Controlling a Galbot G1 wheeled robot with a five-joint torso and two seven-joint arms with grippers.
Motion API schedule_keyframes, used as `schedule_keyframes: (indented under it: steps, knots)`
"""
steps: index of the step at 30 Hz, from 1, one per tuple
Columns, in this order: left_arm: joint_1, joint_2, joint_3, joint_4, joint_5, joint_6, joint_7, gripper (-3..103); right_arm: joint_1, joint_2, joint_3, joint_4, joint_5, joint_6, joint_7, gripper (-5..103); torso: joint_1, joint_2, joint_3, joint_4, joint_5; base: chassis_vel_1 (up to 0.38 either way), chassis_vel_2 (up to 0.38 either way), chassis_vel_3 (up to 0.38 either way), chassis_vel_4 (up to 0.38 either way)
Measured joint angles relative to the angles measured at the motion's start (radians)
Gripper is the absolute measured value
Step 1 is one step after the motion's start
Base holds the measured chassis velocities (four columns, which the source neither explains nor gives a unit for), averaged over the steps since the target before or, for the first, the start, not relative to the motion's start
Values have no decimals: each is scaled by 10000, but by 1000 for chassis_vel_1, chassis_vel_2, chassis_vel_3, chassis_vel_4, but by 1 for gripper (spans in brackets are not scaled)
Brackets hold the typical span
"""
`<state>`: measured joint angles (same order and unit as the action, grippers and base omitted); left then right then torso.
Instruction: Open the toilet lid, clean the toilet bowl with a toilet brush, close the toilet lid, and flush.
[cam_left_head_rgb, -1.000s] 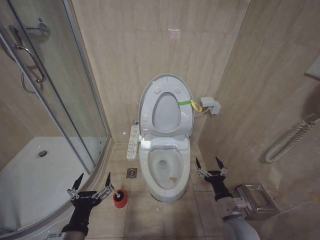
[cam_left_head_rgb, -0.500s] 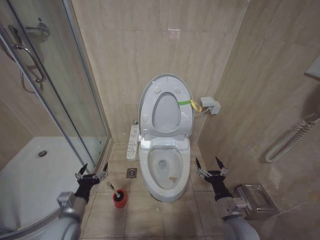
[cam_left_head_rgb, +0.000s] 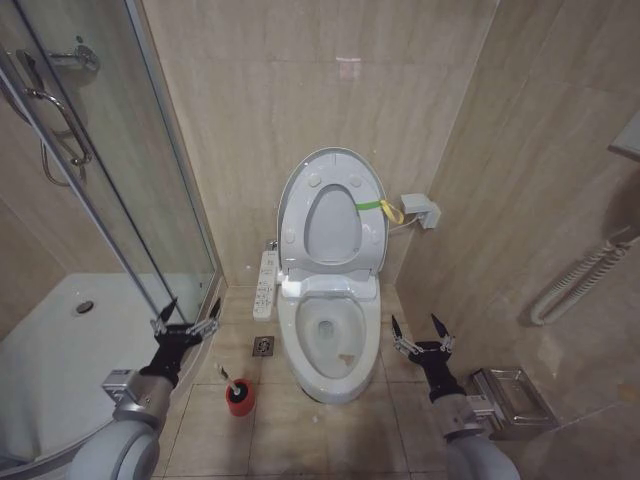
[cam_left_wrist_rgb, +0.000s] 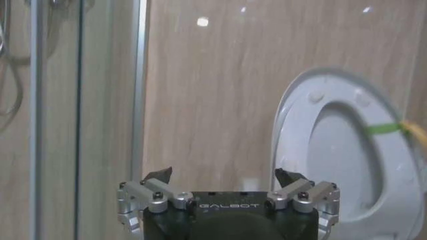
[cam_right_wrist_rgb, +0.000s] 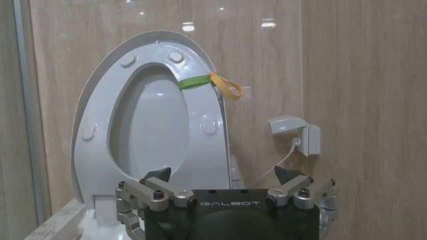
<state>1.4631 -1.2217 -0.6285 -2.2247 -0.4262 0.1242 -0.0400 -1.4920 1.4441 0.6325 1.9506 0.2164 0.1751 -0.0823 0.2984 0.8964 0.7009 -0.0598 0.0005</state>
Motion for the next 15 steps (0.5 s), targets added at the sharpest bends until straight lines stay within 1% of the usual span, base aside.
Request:
schedule_keyframes:
  steps: [1, 3, 6, 9, 10, 11, 14, 15]
  knots:
    - [39, 18, 36, -176, 12, 27, -43, 100, 0, 0, 0, 0, 0, 0, 0, 100, 1, 0, 0, 0, -7, 0, 0, 0, 0]
    - [72, 29, 38, -211, 27, 28, -73, 100, 0, 0, 0, 0, 0, 0, 0, 100, 0, 0, 0, -1, -2, 0, 0, 0, 0]
    - [170, 3, 42, -60, 121, -49, -95, 100, 0, 0, 0, 0, 0, 0, 0, 100, 1, 0, 0, -1, -5, 0, 0, 0, 0]
    - [307, -111, 84, 316, 394, -347, -88, 100, 0, 0, 0, 0, 0, 0, 0, 100, 1, 0, 0, 0, -6, 0, 0, 0, 0]
    - [307, -111, 84, 316, 394, -347, -88, 100, 0, 0, 0, 0, 0, 0, 0, 100, 1, 0, 0, 0, -6, 0, 0, 0, 0]
    - [344, -164, 112, 450, 501, -471, -84, 100, 0, 0, 0, 0, 0, 0, 0, 100, 1, 0, 0, 0, -6, 0, 0, 0, 0]
    - [446, -354, 242, 1136, 838, -1087, -82, 100, 1, 0, 0, 0, 0, 0, 0, 100, 1, 0, 1, 0, -7, 0, 0, 0, 0]
    - [446, -354, 242, 1136, 838, -1087, -82, 100, 1, 0, 0, 0, 0, 0, 0, 100, 1, 0, 1, 0, -7, 0, 0, 0, 0]
